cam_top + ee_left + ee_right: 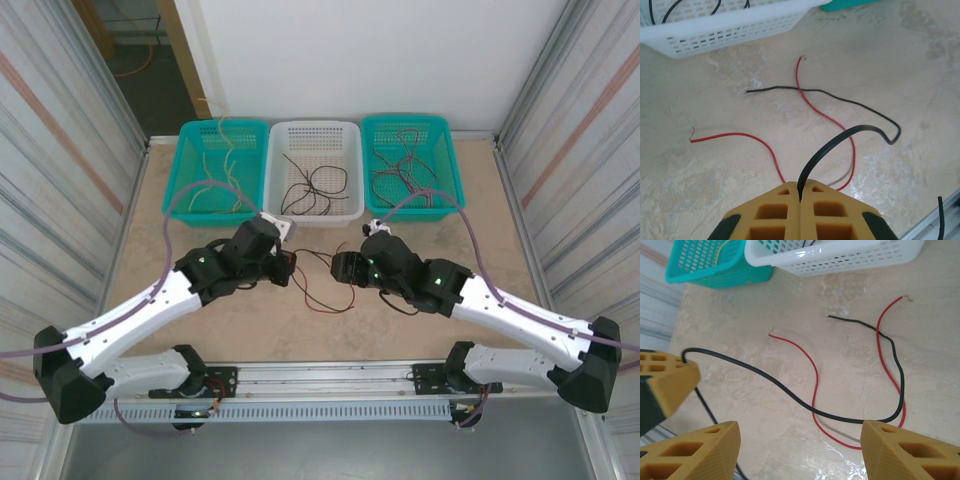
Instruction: Untangle the cables
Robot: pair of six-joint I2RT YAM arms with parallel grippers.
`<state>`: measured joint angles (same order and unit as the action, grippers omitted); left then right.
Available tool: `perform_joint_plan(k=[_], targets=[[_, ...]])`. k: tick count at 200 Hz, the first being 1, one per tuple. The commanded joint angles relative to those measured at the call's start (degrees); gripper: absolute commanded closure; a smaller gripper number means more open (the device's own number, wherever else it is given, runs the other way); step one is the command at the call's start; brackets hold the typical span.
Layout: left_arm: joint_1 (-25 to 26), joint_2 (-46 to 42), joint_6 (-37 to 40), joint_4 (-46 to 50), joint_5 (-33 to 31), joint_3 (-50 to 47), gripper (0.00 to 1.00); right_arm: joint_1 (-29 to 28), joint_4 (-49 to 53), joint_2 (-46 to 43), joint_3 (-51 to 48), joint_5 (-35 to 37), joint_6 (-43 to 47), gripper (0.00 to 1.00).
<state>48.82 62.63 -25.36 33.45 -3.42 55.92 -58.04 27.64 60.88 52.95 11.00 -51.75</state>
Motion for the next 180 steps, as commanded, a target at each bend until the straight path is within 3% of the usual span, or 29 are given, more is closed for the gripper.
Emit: perform_joint_plan(k=[1,56,94,131,180], targets=[[0.3,-2.5,1.5,-1.2,2.7,1.7,1.0,-1.8,-0.9,-0.1,2.5,3.5,3.3,0.36],[0.8,-8.4,-1.2,-7.4,0.2,0.1,1.0,-1.8,-4.3,-6.7,-1.2,4.5,8.1,0.32],[0.7,-8.2,-0.3,-8.9,5.4,2.0,1.0,-0.8,-7.5,-8.7,-2.2,1.5,11.8,0.28],[-1.5,-8.3,2.1,-7.4,11.1,3.9,1.0,-0.6,-4.0,-9.2,0.3,3.3,16.1,0.23],[-5.6,-8.6,4.7,-7.8,18.3,5.1,1.0,-0.5,-2.3,-0.2,9.1,-8.6,26.4,0.13]])
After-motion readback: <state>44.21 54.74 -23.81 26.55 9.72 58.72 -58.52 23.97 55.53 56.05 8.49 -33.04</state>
